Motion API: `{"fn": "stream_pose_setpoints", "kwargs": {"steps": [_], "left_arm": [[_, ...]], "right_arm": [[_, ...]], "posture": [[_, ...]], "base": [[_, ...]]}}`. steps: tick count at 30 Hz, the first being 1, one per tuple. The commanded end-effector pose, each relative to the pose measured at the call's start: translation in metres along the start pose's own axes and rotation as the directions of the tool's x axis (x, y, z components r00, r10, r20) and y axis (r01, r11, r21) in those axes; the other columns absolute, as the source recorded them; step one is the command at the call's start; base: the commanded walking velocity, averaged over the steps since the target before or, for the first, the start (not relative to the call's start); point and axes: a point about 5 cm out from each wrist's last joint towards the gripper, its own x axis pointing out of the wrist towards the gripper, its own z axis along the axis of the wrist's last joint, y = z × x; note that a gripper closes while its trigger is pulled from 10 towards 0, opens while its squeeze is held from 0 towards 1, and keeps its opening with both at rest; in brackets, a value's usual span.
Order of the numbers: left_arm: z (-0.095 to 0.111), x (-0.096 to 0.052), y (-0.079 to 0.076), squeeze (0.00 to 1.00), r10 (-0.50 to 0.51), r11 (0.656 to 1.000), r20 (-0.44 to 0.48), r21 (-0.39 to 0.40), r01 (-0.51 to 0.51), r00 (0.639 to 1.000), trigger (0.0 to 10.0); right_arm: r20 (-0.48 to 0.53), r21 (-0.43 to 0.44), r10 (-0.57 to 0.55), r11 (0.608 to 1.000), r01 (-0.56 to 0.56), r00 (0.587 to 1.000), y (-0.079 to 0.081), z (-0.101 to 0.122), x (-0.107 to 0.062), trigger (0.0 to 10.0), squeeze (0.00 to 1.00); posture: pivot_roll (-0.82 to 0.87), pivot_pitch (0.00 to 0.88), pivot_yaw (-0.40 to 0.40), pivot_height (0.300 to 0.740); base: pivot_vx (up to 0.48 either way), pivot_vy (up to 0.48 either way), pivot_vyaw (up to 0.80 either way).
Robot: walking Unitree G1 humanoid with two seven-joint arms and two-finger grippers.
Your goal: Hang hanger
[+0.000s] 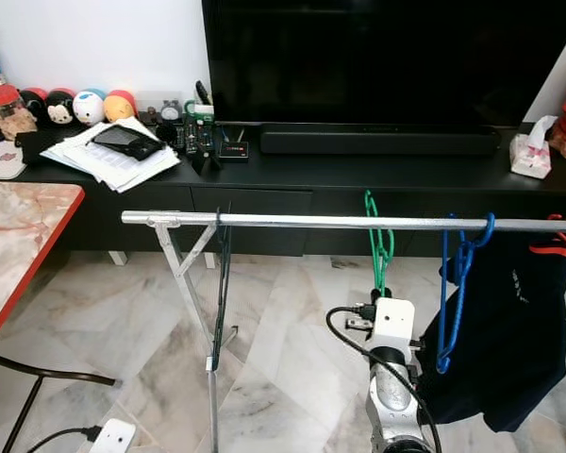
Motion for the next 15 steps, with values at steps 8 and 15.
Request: {"fn": "stream_pose_setpoints", "kwargs": {"steps": [8, 15], "left_arm": [[-0.007, -0.001, -0.001, 0.0, -0.01, 1.0, -0.017, 0.02, 0.01, 1.0, 10.0], [-0.01, -0.001, -0.007, 0.0, -0.015, 1.0, -0.03, 0.016, 0.015, 0.999, 10.0]], "right_arm": [[0.059, 0.004, 0.022, 1.0, -0.023, 0.998, 0.001, 0.021, 0.015, 10.0, 0.0], [-0.009, -0.025, 0.086, 0.996, -0.086, 0.996, 0.007, 0.027, 0.028, 10.0, 0.0]], "posture": [[-0.06, 0.0, -0.03, 0.74], [-0.06, 0.0, -0.032, 0.74]], "base": [[0.0, 0.0, 0.0], [0.0, 0.0, 0.0]]}}
